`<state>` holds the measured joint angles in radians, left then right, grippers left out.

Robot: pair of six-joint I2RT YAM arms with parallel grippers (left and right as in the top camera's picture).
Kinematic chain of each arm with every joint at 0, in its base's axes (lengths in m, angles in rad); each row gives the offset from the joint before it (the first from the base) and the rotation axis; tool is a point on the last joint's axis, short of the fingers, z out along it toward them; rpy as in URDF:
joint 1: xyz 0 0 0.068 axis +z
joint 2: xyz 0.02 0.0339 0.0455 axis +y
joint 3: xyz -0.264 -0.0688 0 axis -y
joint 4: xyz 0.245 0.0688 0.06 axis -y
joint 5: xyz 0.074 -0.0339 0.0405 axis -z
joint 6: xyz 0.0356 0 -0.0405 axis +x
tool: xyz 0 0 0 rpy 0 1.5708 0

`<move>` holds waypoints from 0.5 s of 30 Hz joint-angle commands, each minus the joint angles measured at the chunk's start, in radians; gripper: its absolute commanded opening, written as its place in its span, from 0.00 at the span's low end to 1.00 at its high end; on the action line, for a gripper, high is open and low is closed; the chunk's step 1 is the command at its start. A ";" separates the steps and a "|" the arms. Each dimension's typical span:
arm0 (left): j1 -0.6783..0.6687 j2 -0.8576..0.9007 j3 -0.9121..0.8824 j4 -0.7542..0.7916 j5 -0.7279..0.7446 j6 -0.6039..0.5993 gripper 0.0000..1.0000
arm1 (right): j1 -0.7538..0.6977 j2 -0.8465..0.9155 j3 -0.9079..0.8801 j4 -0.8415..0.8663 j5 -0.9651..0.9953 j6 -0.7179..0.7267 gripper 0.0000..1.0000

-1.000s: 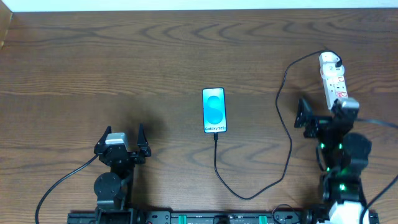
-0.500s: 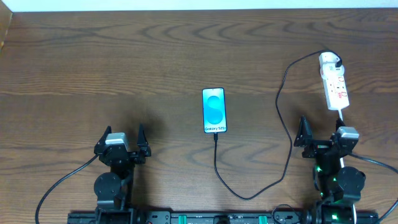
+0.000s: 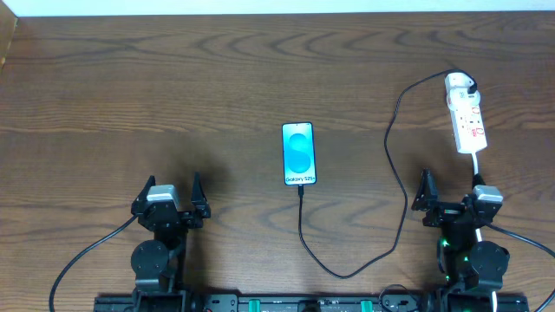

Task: Plug charger to phone and switch on socket

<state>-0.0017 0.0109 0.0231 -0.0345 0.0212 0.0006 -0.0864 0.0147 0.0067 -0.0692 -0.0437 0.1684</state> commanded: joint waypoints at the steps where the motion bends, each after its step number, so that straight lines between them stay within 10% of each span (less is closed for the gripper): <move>1: 0.003 -0.007 -0.019 -0.037 -0.006 0.003 0.88 | 0.007 -0.010 -0.001 -0.006 0.014 -0.064 0.99; 15: 0.003 -0.007 -0.019 -0.037 -0.006 0.003 0.87 | 0.010 -0.010 -0.001 -0.006 0.008 -0.253 0.99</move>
<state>-0.0017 0.0109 0.0231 -0.0345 0.0212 0.0002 -0.0856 0.0147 0.0067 -0.0692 -0.0441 -0.0357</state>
